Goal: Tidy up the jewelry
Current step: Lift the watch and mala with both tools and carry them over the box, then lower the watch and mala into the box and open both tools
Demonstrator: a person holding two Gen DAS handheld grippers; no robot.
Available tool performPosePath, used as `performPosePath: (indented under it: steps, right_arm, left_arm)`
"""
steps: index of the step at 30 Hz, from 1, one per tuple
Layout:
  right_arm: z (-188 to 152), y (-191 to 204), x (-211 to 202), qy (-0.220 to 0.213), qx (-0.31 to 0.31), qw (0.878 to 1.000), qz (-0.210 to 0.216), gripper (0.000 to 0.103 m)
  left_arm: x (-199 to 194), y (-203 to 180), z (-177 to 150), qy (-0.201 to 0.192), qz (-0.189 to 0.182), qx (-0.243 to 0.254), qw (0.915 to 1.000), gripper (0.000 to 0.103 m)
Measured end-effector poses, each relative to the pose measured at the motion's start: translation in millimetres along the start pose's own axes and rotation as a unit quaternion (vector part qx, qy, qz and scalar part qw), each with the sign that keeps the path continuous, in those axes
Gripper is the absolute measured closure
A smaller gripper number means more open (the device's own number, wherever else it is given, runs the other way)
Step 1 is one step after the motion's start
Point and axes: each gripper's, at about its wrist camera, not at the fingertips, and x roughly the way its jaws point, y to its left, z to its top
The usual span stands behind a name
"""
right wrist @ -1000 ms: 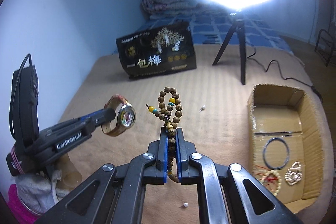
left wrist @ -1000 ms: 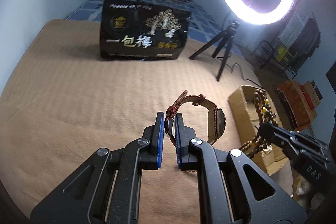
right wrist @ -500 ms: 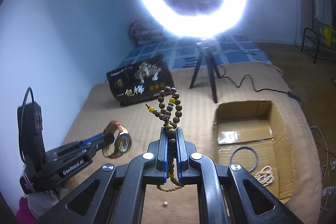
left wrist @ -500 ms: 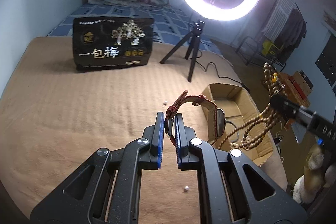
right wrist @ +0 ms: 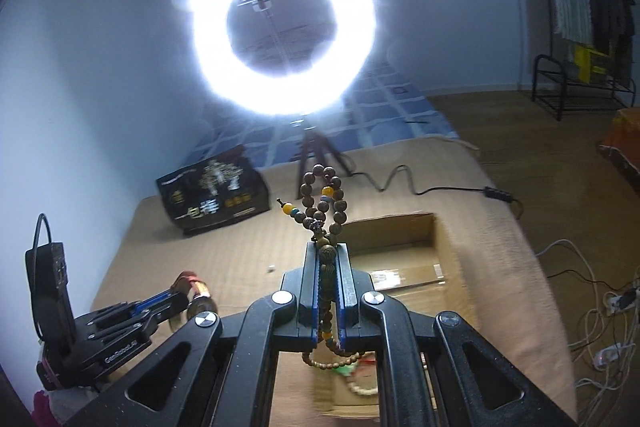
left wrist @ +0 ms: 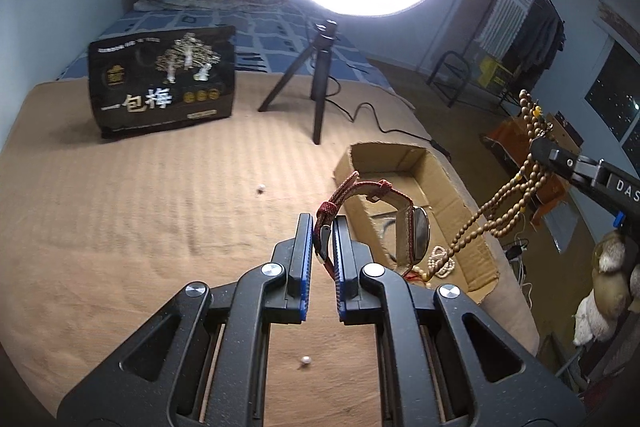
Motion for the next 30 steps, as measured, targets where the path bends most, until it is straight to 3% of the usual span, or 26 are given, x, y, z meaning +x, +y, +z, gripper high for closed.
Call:
performPosePath:
  steps: [14,30]
  right_arm:
    - [12.2,-50.8,16.3,-0.003,0.023,0.998,-0.051,0.099]
    - [10.1,-72.8,64.8,0.031,0.022,0.997,-0.072,0.099]
  left_arm:
    - [51.2,-59.4,-2.0,0.026,-0.023,0.015,0.9993,0.095]
    - [96.6,-78.0,-13.1,0.059,-0.014,0.026,0.9978,0.095]
